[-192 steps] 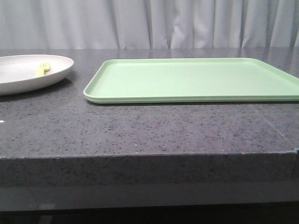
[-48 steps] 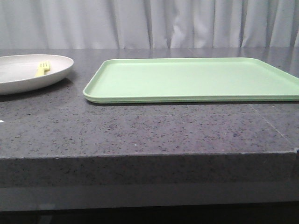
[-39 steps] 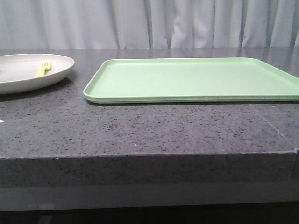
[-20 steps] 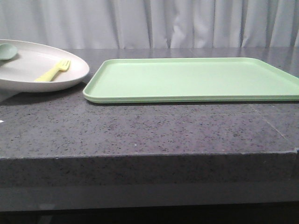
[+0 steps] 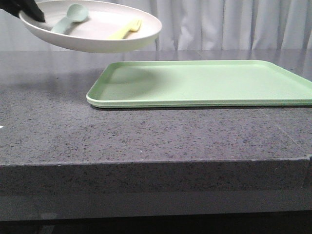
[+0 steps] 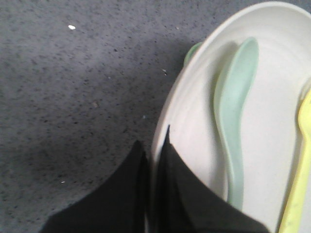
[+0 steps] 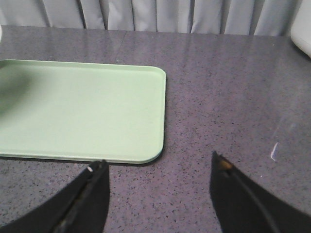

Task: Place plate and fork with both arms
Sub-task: 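Grip the white plate rim with the left gripper and lift it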

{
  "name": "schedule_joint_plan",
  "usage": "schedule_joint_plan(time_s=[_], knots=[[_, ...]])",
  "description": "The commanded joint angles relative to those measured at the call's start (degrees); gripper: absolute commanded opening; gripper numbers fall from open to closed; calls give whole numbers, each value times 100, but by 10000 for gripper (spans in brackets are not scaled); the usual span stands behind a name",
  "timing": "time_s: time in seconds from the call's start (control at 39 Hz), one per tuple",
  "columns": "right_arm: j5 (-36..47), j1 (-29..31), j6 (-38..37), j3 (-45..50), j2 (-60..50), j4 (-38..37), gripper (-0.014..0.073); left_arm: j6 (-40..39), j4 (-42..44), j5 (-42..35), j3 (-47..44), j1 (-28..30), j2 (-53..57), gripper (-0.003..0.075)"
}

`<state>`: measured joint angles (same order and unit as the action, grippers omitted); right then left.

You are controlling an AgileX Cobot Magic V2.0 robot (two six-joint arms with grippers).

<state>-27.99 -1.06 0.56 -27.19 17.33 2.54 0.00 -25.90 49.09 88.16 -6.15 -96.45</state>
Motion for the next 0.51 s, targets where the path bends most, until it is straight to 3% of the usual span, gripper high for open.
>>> schedule_joint_plan(time_s=[0.0, 0.49], knots=[[459, 10, 17, -166, 101, 13, 477, -276, -294, -619, 225, -307, 158, -18], [455, 10, 17, -166, 101, 13, 477, -1249, -229, -1614, 283, -1485, -581, -18]])
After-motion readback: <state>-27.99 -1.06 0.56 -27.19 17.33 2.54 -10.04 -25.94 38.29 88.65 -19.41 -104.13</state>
